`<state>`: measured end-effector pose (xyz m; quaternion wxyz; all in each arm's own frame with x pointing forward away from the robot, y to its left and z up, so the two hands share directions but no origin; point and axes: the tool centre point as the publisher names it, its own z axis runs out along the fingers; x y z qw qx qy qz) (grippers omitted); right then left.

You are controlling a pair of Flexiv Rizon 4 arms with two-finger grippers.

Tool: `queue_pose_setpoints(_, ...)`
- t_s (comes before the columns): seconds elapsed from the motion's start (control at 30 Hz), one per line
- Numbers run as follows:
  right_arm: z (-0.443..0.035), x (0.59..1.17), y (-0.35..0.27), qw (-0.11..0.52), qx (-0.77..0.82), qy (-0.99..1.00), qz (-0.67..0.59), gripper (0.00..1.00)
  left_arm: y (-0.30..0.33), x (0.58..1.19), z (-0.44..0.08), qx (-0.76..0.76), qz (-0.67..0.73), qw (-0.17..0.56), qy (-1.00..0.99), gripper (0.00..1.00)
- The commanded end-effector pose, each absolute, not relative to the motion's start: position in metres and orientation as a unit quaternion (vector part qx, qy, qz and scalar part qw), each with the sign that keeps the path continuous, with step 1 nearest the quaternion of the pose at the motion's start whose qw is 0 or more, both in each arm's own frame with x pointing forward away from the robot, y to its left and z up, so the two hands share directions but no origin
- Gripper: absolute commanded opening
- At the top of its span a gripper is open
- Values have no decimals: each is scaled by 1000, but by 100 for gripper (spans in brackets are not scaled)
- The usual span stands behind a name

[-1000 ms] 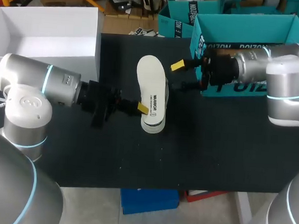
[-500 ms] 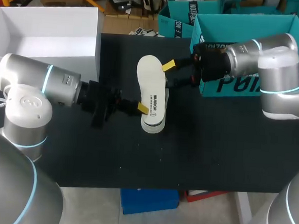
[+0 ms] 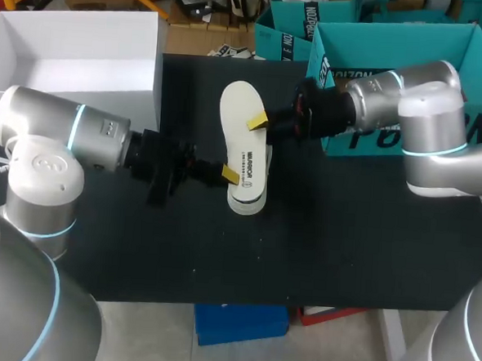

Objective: Take the shoe out of the shoebox, open the shoe tongue, remove and reinsert the insole, then place the shoe into the shoebox

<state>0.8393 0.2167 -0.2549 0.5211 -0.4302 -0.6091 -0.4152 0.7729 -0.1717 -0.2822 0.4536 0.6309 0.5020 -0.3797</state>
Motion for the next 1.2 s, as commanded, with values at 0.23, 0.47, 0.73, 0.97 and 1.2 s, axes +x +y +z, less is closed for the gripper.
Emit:
queue_pose_setpoints(0.23, -260, 844, 222, 533, -421, -611, -405, 0, -172, 772, -283, 630, -377, 456, 502, 0)
queue_pose_setpoints(0.47, -260, 846, 223, 532, -421, -612, -407, 0, -172, 772, -283, 630, -377, 456, 502, 0)
queue_pose_setpoints(0.73, -260, 846, 223, 531, -422, -614, -405, 0, -172, 772, -283, 630, -377, 456, 502, 0)
queue_pose_setpoints(0.97, -260, 846, 223, 531, -422, -614, -405, 0, -172, 772, -276, 627, -366, 449, 521, 100)
queue_pose_setpoints(1.2, -260, 846, 223, 531, -422, -614, -405, 0, -170, 765, -236, 639, -323, 408, 566, 100)
